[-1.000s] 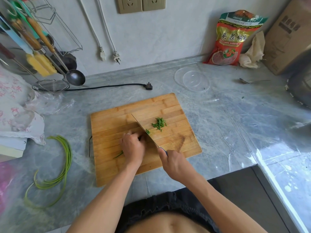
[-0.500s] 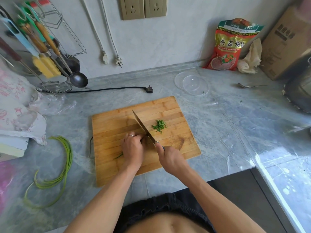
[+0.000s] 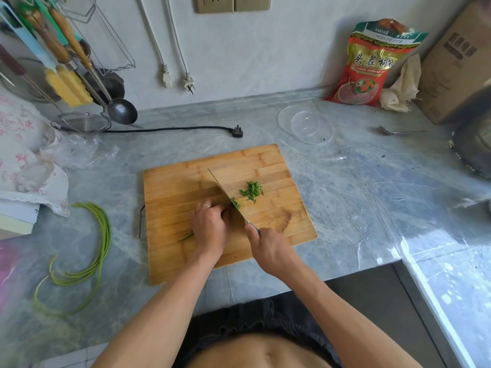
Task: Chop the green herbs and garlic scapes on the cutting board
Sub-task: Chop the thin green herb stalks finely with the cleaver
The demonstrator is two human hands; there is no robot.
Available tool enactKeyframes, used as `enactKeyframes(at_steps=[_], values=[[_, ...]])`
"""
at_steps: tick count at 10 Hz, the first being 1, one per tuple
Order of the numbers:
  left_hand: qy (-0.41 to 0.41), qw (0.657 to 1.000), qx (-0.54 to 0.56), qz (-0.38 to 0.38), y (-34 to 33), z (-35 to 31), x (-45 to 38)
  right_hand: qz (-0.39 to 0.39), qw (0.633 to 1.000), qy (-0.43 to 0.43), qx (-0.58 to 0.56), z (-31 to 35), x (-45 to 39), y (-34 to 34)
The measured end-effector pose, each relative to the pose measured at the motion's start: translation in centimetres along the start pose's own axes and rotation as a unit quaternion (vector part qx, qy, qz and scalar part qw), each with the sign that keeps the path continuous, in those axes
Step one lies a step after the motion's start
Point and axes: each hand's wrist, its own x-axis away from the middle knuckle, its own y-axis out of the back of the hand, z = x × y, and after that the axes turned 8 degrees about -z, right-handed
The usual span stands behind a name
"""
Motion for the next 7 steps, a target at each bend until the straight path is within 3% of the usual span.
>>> enactKeyframes(at_steps=[3,5,7], values=[[0.043,0.997,0.052,0.023,0.3,-0.1,-0.1,0.011,1.0,0.02,-0.007,2.4,-3.2,-0.1],[-0.014,0.998,0.057,-0.007,0.2,0.5,0.2,-0.026,0.998,-0.022,-0.047,-0.4,-2.5,-0.2],[-0.012,0.999,0.044,0.001,0.4,0.4,0.0,-0.033,0.998,-0.006,-0.045,0.7,-3.3,-0.1]])
